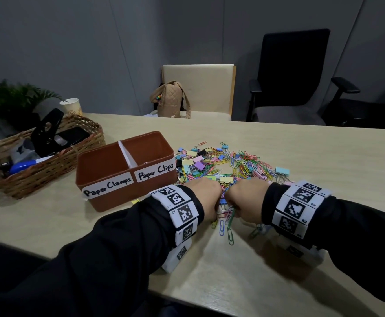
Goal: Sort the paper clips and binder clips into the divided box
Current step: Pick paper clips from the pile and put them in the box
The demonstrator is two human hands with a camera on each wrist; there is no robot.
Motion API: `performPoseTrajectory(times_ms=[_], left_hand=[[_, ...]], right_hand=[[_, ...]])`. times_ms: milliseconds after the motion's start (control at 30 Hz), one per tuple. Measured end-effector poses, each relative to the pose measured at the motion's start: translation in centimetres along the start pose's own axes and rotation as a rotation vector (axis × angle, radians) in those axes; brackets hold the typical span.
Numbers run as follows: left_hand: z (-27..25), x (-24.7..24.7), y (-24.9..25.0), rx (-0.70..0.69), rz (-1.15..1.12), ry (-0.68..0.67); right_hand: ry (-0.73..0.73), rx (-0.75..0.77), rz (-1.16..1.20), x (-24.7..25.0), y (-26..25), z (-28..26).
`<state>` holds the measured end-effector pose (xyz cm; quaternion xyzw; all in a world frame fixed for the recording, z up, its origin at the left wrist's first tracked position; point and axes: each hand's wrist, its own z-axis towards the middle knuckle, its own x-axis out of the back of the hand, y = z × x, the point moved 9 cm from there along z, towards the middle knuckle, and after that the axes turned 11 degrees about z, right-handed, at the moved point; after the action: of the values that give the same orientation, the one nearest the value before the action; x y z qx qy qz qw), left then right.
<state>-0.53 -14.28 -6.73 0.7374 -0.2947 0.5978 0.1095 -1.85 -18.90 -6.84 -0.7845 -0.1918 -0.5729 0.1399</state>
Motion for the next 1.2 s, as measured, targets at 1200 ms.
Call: performPoseTrajectory(times_ms=[1200], left_hand=[[-2.7, 2.2, -5.1, 0.15, -1.014, 0.206]], right_hand=[[0.457, -0.148, 0.987, 4.6, 3.0, -1.0]])
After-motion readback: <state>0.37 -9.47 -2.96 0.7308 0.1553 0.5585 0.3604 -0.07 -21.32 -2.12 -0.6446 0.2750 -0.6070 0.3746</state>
